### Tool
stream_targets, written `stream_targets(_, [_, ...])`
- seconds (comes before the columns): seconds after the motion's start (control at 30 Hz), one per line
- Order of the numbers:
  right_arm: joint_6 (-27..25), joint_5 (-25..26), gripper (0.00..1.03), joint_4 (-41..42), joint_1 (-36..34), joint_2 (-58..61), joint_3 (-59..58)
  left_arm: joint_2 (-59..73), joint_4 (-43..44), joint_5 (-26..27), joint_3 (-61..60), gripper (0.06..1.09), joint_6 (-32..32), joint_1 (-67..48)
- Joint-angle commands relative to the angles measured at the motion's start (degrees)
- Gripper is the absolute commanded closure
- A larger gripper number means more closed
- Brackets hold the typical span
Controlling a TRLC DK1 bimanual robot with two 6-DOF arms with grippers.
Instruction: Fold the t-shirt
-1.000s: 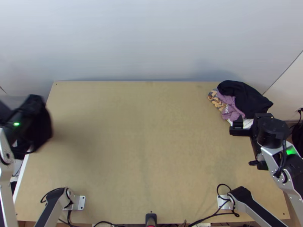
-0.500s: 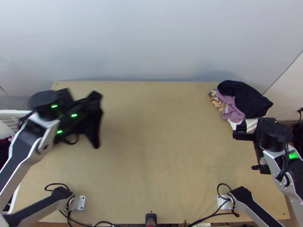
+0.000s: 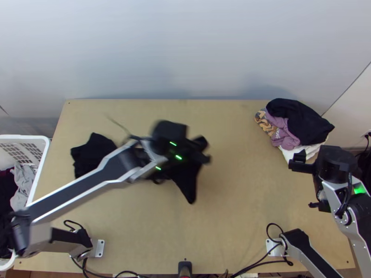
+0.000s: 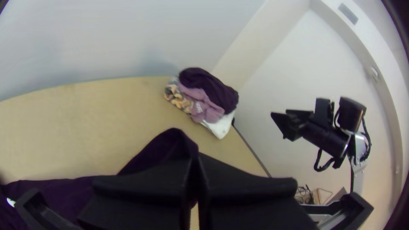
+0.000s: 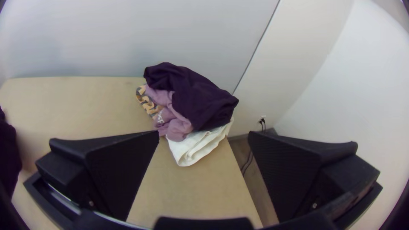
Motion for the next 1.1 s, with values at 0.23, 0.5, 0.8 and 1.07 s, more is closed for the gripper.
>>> stream_targets(0.23, [3.7, 0.0, 0.07, 1.7, -3.4, -1.7, -3.2, 12.3, -6.9, -0.3, 11.2, 0.13, -2.6, -11.1])
stream_targets(0.5, [5.2, -0.1, 0.06, 5.2, -1.9, -0.6, -3.9, 8.6, -12.3, -0.3, 12.7, 0.10, -3.2, -5.2])
stream_targets(0.8, [6.3, -0.3, 0.06, 5.9, 0.4, 4.2, -1.0, 2.4, -16.4, -0.3, 9.5, 0.10, -2.0, -0.8])
stream_targets(1.07, [6.1, -1.1, 0.06, 5.0, 4.3, 3.6, -0.7, 0.2, -21.1, 0.2, 9.7, 0.10, 0.0, -2.1])
